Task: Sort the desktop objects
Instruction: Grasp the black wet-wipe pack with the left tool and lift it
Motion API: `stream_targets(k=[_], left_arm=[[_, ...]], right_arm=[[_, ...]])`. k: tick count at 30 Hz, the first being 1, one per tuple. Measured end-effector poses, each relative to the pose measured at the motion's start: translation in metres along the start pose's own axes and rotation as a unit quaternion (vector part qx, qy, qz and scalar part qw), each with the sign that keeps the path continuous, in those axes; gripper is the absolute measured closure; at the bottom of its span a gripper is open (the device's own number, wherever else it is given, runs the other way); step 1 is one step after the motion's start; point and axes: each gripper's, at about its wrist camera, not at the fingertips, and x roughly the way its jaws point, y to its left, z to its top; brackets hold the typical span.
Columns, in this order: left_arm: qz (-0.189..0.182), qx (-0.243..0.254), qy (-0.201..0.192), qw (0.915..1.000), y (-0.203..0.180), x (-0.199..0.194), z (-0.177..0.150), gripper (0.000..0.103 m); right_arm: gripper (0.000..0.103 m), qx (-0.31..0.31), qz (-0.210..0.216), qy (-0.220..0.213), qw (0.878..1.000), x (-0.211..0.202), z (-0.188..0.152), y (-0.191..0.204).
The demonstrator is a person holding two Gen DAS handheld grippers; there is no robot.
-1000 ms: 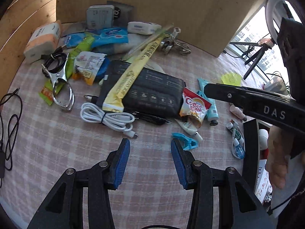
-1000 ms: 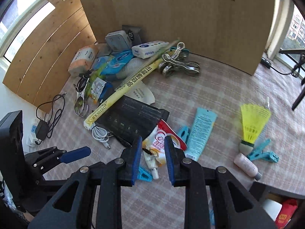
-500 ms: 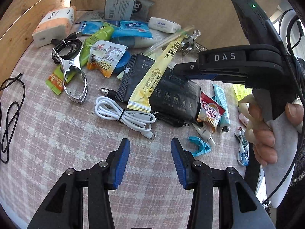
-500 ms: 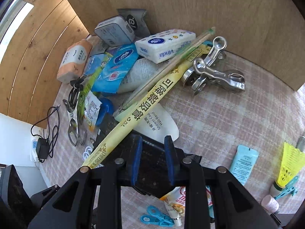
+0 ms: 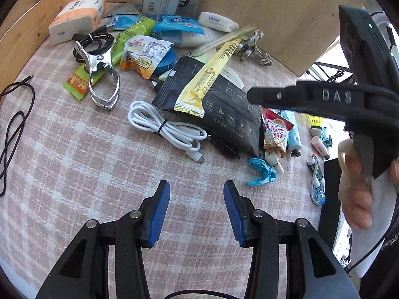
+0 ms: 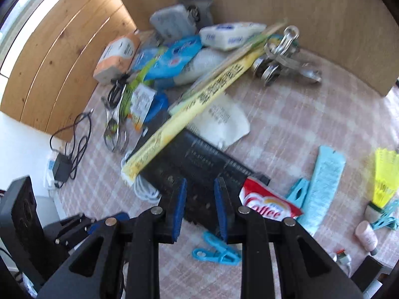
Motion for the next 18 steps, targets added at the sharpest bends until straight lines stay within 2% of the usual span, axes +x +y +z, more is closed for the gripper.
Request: stream_targets(k=[2, 5, 9, 11, 14, 18], left_arm=[[0.003, 0.003, -0.005, 1.0000, -0.001, -0.003, 0.000, 0.060], [0.002, 0.002, -0.012, 0.9999, -0.002, -0.005, 0.002, 0.060], [0.000, -0.004, -0.015, 0.9999, 0.000, -0.002, 0.007, 0.060], [-0.003, -0.010, -0.015, 0.9998, 0.001, 0.002, 0.010, 0.060], [-0.006, -0.013, -0.011, 0.9998, 0.004, 0.005, 0.007, 0.060], [0.010, 0.000, -0.009, 0.9999, 0.009, 0.000, -0.005, 0.061]], right_arm=[[0.079, 0.006, 0.012, 0.011, 1.000, 0.005, 0.011, -0.003], [0.079, 0.015, -0.016, 0.022, 1.000, 0.019, 0.022, -0.006], [0.078, 0.049, 0.024, 0.047, 0.997, 0.033, 0.025, -0.013], [0.078, 0.052, 0.060, 0.076, 0.994, 0.037, 0.016, -0.009], [0.078, 0.027, 0.066, 0.099, 0.993, 0.040, -0.012, 0.007], [0.079, 0.015, 0.108, 0.125, 0.986, 0.042, -0.054, 0.023]])
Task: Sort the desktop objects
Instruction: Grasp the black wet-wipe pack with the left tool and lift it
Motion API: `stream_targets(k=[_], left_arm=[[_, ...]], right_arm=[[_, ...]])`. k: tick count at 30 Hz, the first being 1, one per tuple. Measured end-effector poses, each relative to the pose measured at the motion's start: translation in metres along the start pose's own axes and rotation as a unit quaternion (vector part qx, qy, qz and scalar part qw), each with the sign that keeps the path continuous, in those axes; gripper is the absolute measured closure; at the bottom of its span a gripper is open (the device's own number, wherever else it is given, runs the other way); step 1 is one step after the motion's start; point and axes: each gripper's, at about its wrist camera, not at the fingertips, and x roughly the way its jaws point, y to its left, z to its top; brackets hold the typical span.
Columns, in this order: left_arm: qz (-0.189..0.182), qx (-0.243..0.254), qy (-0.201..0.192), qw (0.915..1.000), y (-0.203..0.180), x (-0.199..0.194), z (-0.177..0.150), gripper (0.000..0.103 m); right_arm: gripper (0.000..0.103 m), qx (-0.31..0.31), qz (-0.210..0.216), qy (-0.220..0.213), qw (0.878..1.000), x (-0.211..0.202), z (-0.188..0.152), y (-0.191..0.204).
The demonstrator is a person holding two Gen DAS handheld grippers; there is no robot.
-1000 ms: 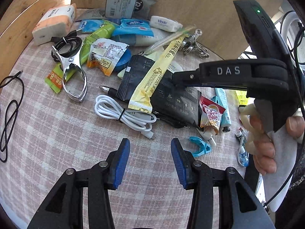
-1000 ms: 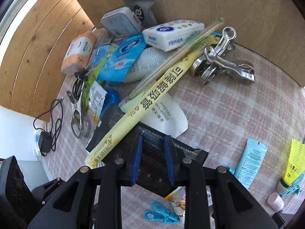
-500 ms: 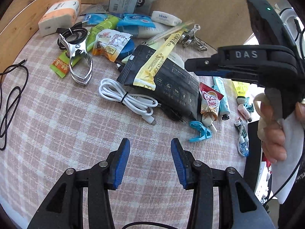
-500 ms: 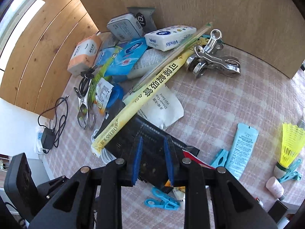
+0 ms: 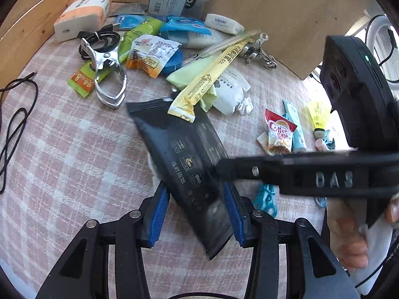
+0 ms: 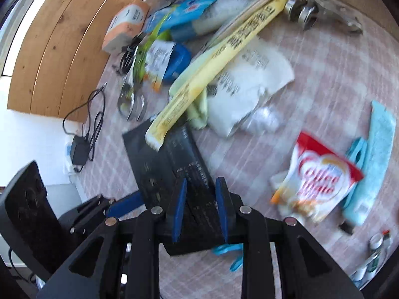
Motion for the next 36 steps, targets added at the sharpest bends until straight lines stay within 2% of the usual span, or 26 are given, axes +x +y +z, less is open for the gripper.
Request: stream_targets(k=[3, 6, 8, 11, 13, 15, 17, 18, 20, 21, 24, 28, 31, 36], left_arm=[[0.014, 0.027, -0.001, 0.9995, 0.005, -0.008, -0.014, 0.059], [0.015, 0.042, -0.004, 0.9990, 0.009, -0.016, -0.021, 0.059], [0.017, 0.044, -0.011, 0.9988, 0.012, -0.022, -0.026, 0.059], [0.010, 0.043, -0.013, 0.9989, 0.010, -0.024, -0.025, 0.059], [0.010, 0.048, -0.020, 0.9986, 0.006, -0.026, -0.022, 0.060], [0.015, 0.062, -0.026, 0.9976, -0.002, -0.025, -0.017, 0.060], [0.012, 0.067, -0.027, 0.9973, -0.006, -0.020, -0.012, 0.063], [0.011, 0.066, -0.027, 0.9974, -0.006, -0.019, -0.011, 0.066], [0.014, 0.063, -0.029, 0.9975, -0.003, -0.015, -0.011, 0.078], [0.021, 0.063, -0.029, 0.9974, 0.001, -0.013, -0.011, 0.079], [0.028, 0.047, -0.026, 0.9982, 0.017, -0.007, -0.014, 0.077], [0.029, 0.051, -0.033, 0.9978, 0.020, -0.010, -0.014, 0.077], [0.017, 0.059, -0.021, 0.9979, 0.016, -0.008, -0.014, 0.079], [-0.008, 0.055, -0.010, 0.9984, 0.011, -0.006, -0.015, 0.079]], right_arm=[[0.079, 0.013, 0.024, 0.007, 1.000, 0.005, -0.028, 0.001], [0.079, 0.017, 0.007, -0.027, 0.999, -0.002, -0.041, 0.002], [0.079, 0.019, -0.014, -0.052, 0.998, -0.006, -0.037, 0.007], [0.079, 0.027, -0.016, -0.066, 0.997, -0.009, -0.028, 0.009], [0.076, 0.028, -0.020, -0.072, 0.997, -0.009, -0.018, 0.011], [0.062, 0.026, -0.016, -0.077, 0.997, -0.007, -0.010, 0.014], [0.056, 0.030, -0.015, -0.080, 0.996, -0.006, -0.005, 0.015], [0.056, 0.032, -0.015, -0.079, 0.996, -0.004, -0.004, 0.016], [0.056, 0.036, -0.012, -0.075, 0.996, 0.000, -0.001, 0.016], [0.056, 0.038, -0.008, -0.071, 0.997, 0.001, -0.001, 0.016], [0.056, 0.043, 0.007, -0.062, 0.997, 0.010, -0.002, 0.017], [0.056, 0.039, 0.000, -0.059, 0.997, 0.012, -0.004, 0.020], [0.058, 0.031, -0.022, -0.064, 0.997, 0.013, -0.007, 0.029], [0.068, 0.000, -0.067, -0.066, 0.996, 0.008, -0.016, 0.042]])
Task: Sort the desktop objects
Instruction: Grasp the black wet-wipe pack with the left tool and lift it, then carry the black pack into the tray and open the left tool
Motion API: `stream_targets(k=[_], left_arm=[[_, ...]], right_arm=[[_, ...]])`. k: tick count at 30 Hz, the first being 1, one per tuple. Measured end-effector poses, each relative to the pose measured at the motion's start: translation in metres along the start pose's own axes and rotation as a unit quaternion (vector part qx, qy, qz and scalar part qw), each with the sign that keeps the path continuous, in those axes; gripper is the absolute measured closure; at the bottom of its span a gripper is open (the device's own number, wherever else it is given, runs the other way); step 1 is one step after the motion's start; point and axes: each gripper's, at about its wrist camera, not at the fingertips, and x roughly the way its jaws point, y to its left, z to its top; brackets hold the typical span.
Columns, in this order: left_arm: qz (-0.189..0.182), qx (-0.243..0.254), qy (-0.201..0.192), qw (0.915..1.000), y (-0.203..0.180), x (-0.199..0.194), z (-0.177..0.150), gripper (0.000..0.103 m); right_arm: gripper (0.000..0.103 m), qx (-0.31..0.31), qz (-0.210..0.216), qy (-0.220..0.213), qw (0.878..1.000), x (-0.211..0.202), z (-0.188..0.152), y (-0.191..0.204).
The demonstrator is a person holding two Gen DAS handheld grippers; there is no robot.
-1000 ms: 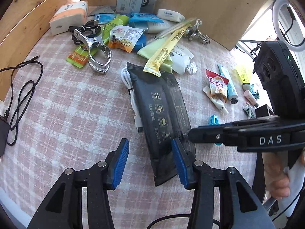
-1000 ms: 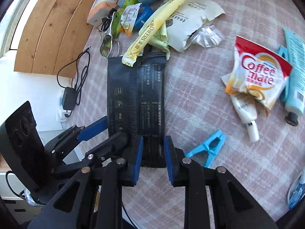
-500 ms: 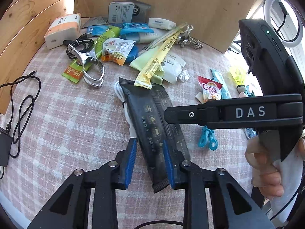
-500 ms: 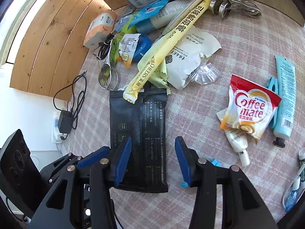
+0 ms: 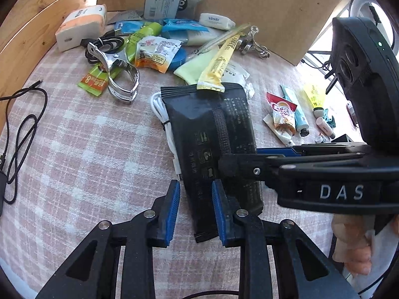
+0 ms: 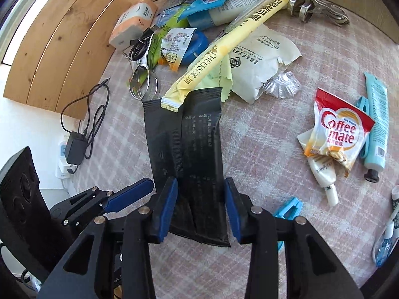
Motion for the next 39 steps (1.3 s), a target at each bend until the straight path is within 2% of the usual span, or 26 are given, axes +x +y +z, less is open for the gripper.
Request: stream_targets(k=[3, 9, 15, 18, 24, 32, 39], left_arm=[[0.007, 0.009, 0.002, 0.9999, -0.006, 0.001, 0.000, 0.078], [-0.026, -0.009, 0.019, 0.9994, -0.007, 0.000, -0.003, 0.078], [-0.059, 0.000, 0.008, 0.9982, -0.023, -0.017, -0.006, 0.078], [-0.077, 0.009, 0.010, 0.9969, -0.041, -0.019, -0.004, 0.078], [-0.088, 0.071, 0.019, 0.9934, -0.095, -0.014, 0.001, 0.078], [-0.127, 0.157, 0.036, 0.9788, -0.176, -0.008, 0.000, 0.078], [-0.162, 0.231, 0.070, 0.9568, -0.251, 0.005, -0.020, 0.078]], right_arm=[[0.068, 0.000, -0.005, -0.001, 1.000, 0.000, -0.002, -0.002], [0.069, 0.006, -0.002, 0.003, 1.000, -0.003, -0.010, -0.008], [0.069, 0.014, 0.002, -0.016, 1.000, -0.033, -0.026, -0.015], [0.069, 0.030, 0.002, -0.030, 0.999, -0.051, -0.037, -0.027], [0.070, 0.080, -0.008, -0.060, 0.995, -0.085, -0.062, -0.067], [0.070, 0.156, -0.025, -0.111, 0.981, -0.139, -0.109, -0.125], [0.070, 0.222, -0.052, -0.133, 0.965, -0.176, -0.167, -0.173]])
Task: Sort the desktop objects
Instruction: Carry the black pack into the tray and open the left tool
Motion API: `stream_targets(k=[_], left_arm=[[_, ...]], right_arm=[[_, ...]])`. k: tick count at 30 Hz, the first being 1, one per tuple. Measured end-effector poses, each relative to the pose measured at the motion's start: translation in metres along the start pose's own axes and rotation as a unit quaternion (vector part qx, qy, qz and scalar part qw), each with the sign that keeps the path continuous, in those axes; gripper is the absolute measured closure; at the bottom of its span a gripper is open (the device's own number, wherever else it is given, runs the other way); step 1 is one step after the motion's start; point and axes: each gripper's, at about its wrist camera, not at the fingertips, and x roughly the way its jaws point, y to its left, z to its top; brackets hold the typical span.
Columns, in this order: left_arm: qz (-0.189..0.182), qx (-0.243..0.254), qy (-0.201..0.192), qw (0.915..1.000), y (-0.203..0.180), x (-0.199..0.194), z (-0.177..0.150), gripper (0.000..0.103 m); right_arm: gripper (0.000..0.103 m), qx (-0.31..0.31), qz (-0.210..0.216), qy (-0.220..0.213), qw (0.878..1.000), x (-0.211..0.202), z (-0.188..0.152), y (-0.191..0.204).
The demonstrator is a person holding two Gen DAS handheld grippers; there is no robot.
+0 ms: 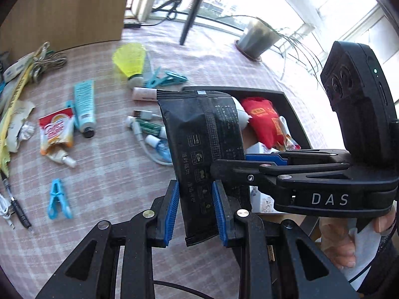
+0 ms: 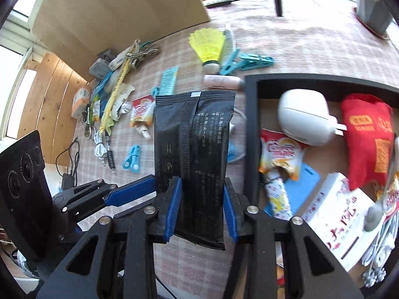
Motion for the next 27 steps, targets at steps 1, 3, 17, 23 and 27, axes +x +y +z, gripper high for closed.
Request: stream_targets(k=[1, 3, 17, 23, 27], left_arm=[[-0.004, 0.011, 0.005, 0.9999, -0.009, 0.005, 0.001, 0.078], [-0.011, 0.032, 0.014, 0.9993, -0.027, 0.014, 0.004, 0.078], [-0.027, 0.079, 0.038, 0.9958, -0.070, 0.033, 0.001, 0.078], [0.006, 0.068, 0.020, 0.9975, -0.054, 0.022, 0.000, 0.078], [0.030, 0.054, 0.013, 0.9980, -0.033, 0.012, -0.001, 0.078]], right_arm=[[0.070, 0.009, -0.004, -0.004, 1.000, -0.006, -0.003, -0.009], [0.070, 0.021, -0.016, -0.012, 1.000, -0.018, -0.010, -0.024], [0.070, 0.048, -0.052, -0.049, 0.996, -0.061, -0.032, -0.063], [0.070, 0.028, -0.051, -0.057, 0.997, -0.063, -0.029, -0.052], [0.070, 0.009, -0.049, -0.058, 0.997, -0.056, -0.026, -0.039]])
